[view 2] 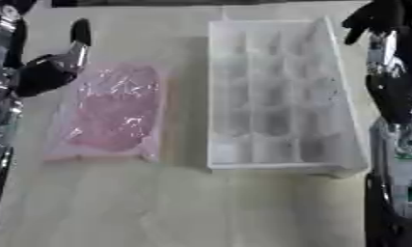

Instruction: Pick up objects on the table and place them in the box.

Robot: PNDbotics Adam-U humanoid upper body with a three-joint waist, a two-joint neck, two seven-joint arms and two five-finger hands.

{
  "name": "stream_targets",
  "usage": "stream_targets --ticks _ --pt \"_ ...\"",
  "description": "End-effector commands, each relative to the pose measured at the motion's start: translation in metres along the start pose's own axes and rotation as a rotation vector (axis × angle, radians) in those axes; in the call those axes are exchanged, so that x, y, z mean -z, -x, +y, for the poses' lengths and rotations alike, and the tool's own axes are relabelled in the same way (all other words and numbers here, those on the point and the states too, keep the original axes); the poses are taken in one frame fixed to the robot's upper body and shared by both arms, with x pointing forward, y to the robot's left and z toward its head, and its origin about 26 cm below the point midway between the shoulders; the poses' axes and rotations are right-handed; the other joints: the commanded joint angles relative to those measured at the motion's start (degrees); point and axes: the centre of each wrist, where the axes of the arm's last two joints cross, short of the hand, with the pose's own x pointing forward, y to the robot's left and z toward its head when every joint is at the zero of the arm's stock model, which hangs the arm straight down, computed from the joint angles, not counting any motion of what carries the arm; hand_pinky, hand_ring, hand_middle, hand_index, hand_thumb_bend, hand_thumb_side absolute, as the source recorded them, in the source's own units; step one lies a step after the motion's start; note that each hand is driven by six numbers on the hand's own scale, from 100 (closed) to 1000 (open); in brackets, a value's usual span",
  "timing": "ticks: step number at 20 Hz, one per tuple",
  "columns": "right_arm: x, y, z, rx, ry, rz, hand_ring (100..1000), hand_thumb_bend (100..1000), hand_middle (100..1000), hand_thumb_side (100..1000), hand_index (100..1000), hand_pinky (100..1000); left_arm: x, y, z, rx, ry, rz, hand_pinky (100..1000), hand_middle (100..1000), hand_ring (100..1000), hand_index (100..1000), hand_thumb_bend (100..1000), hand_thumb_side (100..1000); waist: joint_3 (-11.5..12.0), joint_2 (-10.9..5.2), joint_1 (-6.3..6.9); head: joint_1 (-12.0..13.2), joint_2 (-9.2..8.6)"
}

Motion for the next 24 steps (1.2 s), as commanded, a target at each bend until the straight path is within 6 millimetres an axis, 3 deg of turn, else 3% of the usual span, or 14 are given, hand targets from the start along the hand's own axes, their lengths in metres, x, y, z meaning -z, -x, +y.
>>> stream_targets --ticks 1,2,3,6,7,8,9,10,14,19,24 --pt "0.007 -0.006 -0.003 -0.011 -0.011 -0.035 475 100 651 523 677 329 0.005 0.003 0.010 0.027 0.047 -0.068 724 897 773 918 184 500 -0.1 -0.66 0.04 1.1 0.00" --pt "0.007 -0.006 -0.003 -0.011 -0.011 -0.035 475 100 651 522 677 329 0.005 0.004 0.012 0.025 0.051 -0.078 720 900 777 928 254 464 -0.1 -0.65 0.03 1.2 0.00" --pt "0.007 -0.006 -0.003 -0.012 -0.011 -0.034 475 100 651 522 677 329 0.005 0.005 0.014 0.024 0.054 -0.086 719 898 775 924 236 479 -0.1 -0.63 0.02 1.3 0.00" --pt "0.007 -0.006 -0.004 -0.013 -0.013 -0.034 475 100 652 523 677 329 0.005 0.006 0.017 0.008 0.056 -0.098 729 906 786 939 353 349 -0.1 -0.57 0.01 1.3 0.00" --pt "0.007 -0.006 -0.004 -0.013 -0.013 -0.035 475 100 652 523 677 329 0.005 0.006 0.019 0.001 0.054 -0.102 726 905 783 938 311 410 -0.1 -0.55 0.01 1.3 0.00" --pt "0.007 -0.006 -0.004 -0.013 -0.013 -0.035 475 100 652 523 677 329 0.005 0.006 0.020 -0.003 0.054 -0.104 738 908 792 943 417 261 -0.1 -0.53 0.01 1.3 0.00" --pt "0.007 -0.006 -0.004 -0.013 -0.014 -0.036 475 100 652 523 677 329 0.005 0.006 0.022 0.005 0.064 -0.112 737 907 791 942 409 270 -0.1 -0.48 0.02 1.2 0.00" --pt "0.007 -0.006 -0.004 -0.013 -0.015 -0.036 475 100 653 522 678 329 0.006 0.006 0.025 0.020 0.078 -0.120 757 918 811 957 462 243 -0.1 -0.42 0.05 1.2 0.00" --pt "0.007 -0.006 -0.004 -0.013 -0.022 -0.035 475 100 654 521 679 329 0.012 0.011 0.036 0.096 0.160 -0.161 736 910 799 979 478 266 -0.2 -0.28 0.32 1.0 0.00" --pt "0.007 -0.006 -0.004 -0.013 -0.031 -0.036 475 100 654 521 679 329 0.019 0.028 0.042 0.069 0.199 -0.173 703 901 773 950 472 370 -0.7 -0.24 0.80 0.7 0.00" --pt "0.008 -0.006 -0.004 -0.013 -0.035 -0.039 476 100 654 523 679 329 0.027 0.042 0.047 0.031 0.213 -0.174 673 871 742 928 378 438 -1.3 -0.23 1.07 0.3 0.00"
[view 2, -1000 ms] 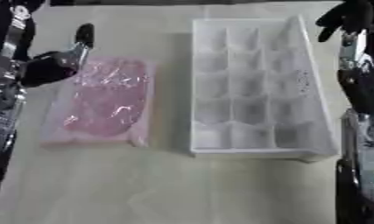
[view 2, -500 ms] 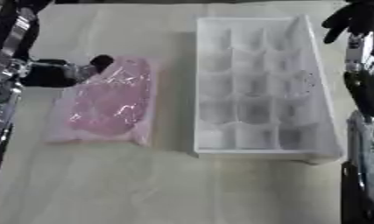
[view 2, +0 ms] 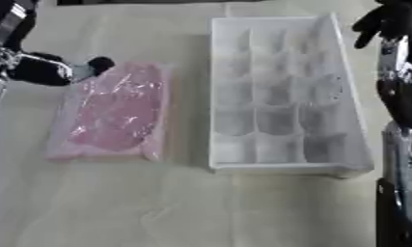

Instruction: Pick up objects on the table and place them in the box.

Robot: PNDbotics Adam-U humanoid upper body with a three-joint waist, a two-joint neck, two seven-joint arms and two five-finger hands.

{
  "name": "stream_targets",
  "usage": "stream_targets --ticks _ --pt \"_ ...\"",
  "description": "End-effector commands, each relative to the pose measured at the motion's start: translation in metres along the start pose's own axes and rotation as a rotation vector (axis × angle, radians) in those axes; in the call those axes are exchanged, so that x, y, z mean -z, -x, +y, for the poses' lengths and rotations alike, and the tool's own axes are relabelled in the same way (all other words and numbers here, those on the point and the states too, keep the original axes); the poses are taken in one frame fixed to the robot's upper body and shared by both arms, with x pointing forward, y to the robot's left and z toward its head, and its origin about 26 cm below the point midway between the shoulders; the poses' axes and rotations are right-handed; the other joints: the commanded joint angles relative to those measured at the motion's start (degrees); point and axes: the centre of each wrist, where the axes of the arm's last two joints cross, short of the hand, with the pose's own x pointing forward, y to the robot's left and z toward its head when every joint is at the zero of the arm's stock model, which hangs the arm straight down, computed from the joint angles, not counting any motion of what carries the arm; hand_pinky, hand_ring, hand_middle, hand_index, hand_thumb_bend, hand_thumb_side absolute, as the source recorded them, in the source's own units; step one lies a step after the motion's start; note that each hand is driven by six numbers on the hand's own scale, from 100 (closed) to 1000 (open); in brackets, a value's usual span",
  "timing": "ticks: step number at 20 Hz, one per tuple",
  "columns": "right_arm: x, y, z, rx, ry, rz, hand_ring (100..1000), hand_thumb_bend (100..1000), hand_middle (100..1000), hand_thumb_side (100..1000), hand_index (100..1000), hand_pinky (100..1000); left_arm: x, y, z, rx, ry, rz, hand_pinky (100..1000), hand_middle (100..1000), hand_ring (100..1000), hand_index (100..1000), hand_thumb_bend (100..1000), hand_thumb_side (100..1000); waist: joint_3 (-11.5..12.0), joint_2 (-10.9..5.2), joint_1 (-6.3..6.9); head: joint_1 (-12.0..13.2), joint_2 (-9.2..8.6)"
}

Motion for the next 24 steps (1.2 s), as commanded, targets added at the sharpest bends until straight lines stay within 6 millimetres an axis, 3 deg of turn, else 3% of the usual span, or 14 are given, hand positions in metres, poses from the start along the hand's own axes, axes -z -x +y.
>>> stream_targets --ticks 1,8,13,16,18,20,21,24 --pt "0.007 -0.006 -0.003 -0.011 -0.009 -0.037 476 100 654 523 679 329 0.005 0.008 0.013 0.004 -0.004 -0.017 669 867 739 922 335 463 -0.2 -0.79 0.12 -0.5 0.00" --pt "0.009 -0.007 -0.003 -0.007 -0.011 -0.047 476 100 654 524 679 330 0.010 0.017 0.007 -0.005 -0.032 -0.016 639 839 707 893 322 456 -1.0 -0.64 0.25 -0.6 0.00" --pt "0.010 -0.007 -0.002 -0.006 -0.012 -0.049 477 100 654 524 678 330 0.008 0.023 -0.004 -0.029 -0.074 0.007 590 797 654 850 184 553 -1.2 -0.55 0.29 -0.8 0.00" --pt "0.010 -0.007 -0.002 -0.006 -0.011 -0.050 477 100 654 524 679 330 0.005 0.024 -0.012 -0.043 -0.115 0.033 580 789 644 841 165 576 -1.1 -0.50 0.20 -0.9 0.00" --pt "0.010 -0.007 -0.002 -0.005 -0.009 -0.051 477 100 654 524 678 331 0.002 0.024 -0.017 -0.039 -0.124 0.050 556 768 626 826 109 643 -1.1 -0.47 0.13 -1.0 0.00" --pt "0.011 -0.007 -0.002 -0.004 -0.009 -0.052 477 100 654 524 679 330 0.000 0.025 -0.023 -0.041 -0.131 0.065 563 774 631 830 117 619 -1.1 -0.47 0.10 -1.0 0.00" --pt "0.011 -0.007 -0.002 -0.004 -0.009 -0.053 477 100 654 525 678 331 -0.001 0.025 -0.025 -0.042 -0.132 0.071 550 761 620 821 100 672 -1.1 -0.46 0.09 -1.0 0.00" --pt "0.011 -0.007 -0.002 -0.004 -0.009 -0.055 477 100 654 525 678 331 -0.004 0.026 -0.031 -0.051 -0.123 0.088 550 758 617 818 100 687 -1.1 -0.45 0.08 -1.0 0.00"
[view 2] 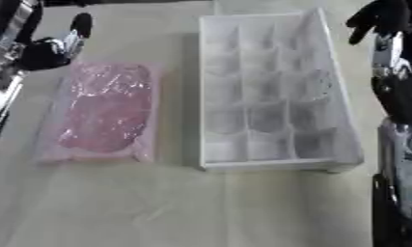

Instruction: Pick up objects on the table and place them in the box.

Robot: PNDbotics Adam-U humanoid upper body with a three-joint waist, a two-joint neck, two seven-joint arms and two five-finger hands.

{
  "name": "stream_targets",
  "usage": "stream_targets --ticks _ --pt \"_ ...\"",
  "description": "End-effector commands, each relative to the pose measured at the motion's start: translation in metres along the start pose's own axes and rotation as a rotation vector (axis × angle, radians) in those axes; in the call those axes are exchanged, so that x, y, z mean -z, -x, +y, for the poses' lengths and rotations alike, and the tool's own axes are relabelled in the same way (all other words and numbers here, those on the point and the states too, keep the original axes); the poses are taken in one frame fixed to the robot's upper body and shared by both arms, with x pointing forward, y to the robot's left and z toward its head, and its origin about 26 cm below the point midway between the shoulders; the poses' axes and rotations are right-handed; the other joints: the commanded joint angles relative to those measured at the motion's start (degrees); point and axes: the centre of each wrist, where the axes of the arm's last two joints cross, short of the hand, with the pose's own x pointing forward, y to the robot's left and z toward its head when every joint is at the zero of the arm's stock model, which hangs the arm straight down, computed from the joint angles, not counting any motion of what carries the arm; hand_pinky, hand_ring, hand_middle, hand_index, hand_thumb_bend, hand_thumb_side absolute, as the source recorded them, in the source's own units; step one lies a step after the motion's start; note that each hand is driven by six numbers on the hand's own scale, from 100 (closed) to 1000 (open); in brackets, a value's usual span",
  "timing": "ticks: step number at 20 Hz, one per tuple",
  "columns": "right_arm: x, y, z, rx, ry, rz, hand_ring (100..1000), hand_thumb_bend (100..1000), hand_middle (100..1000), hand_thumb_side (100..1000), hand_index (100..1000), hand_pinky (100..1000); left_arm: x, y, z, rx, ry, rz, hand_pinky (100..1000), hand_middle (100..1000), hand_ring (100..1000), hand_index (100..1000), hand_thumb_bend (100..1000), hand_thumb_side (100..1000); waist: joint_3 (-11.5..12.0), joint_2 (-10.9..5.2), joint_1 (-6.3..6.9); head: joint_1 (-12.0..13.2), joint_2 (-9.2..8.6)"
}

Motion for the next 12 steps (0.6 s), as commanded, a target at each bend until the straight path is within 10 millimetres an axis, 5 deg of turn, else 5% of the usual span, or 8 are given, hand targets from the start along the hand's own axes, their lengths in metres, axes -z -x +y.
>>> stream_targets --ticks 1,9,12 --pt "0.006 -0.006 -0.003 -0.010 -0.005 -0.033 477 100 655 525 679 331 0.000 0.001 0.003 0.017 0.000 -0.002 550 757 617 818 100 696 0.1 -0.80 -0.04 -0.5 0.00" --pt "0.007 -0.006 -0.004 -0.012 -0.009 -0.038 477 100 655 520 679 331 -0.007 0.006 -0.002 0.064 0.080 0.018 582 793 667 855 100 717 -0.2 -0.51 0.25 -0.4 0.00" --pt "0.007 -0.006 -0.004 -0.012 -0.011 -0.040 477 100 655 524 678 331 -0.010 0.010 -0.005 0.124 0.215 0.037 586 821 673 887 100 793 -0.4 -0.38 0.33 -0.4 0.00"
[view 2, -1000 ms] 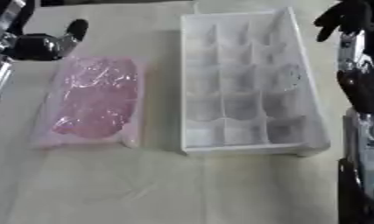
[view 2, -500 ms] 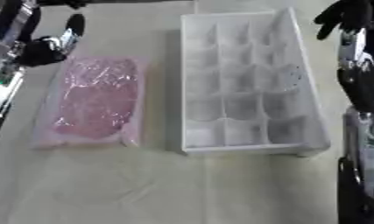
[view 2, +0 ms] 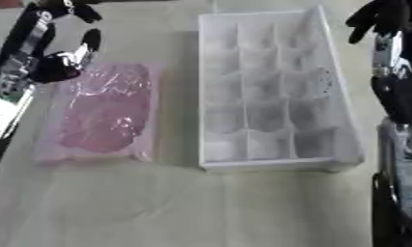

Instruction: Pick up objects on the table and place them in the box.

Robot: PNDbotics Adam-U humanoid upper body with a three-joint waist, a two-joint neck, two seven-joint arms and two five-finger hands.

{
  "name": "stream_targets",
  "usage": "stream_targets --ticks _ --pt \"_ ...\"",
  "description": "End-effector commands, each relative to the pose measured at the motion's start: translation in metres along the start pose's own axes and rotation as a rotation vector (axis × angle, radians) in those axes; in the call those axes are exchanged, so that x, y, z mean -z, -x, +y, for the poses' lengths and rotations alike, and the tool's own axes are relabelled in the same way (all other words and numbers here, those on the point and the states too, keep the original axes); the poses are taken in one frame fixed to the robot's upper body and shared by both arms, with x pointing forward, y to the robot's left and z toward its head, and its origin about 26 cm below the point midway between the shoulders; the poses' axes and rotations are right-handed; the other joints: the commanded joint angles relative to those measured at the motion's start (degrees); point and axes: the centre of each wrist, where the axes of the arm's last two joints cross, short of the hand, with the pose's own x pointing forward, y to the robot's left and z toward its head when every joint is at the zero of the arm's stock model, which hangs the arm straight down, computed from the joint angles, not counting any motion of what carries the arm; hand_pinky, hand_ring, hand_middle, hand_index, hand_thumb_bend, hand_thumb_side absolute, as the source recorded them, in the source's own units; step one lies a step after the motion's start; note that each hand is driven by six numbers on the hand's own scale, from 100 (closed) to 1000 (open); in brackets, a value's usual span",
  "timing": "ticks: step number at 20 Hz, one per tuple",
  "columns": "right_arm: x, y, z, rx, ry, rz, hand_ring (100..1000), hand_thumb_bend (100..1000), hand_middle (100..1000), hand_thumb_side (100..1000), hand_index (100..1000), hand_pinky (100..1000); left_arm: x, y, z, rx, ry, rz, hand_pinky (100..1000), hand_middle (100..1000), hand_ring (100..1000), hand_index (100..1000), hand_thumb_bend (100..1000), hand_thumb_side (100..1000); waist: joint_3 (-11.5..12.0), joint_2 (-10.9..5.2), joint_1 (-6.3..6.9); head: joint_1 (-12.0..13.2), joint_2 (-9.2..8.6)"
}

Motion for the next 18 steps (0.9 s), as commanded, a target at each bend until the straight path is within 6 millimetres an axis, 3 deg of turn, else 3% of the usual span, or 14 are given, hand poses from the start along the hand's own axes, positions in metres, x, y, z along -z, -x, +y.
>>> stream_targets --ticks 1,7,18 --pt "0.0070 -0.0059 -0.0038 -0.012 -0.010 -0.037 477 100 655 524 678 331 0.0026 0.0032 0.0063 0.080 0.120 0.001 592 829 679 899 100 825 0.0 -0.74 0.01 -0.4 0.00" --pt "0.0073 -0.0059 -0.0040 -0.013 -0.012 -0.038 477 100 656 524 679 331 0.0077 0.0049 0.0053 0.111 0.307 -0.023 688 884 777 938 100 908 -0.1 -0.57 0.05 -0.5 0.00" --pt "0.0075 -0.0060 -0.0046 -0.015 -0.013 -0.040 478 100 656 524 679 331 0.0050 0.0065 0.0072 0.117 0.439 -0.016 803 922 831 970 171 1000 0.0 -0.37 0.02 -0.7 0.00"
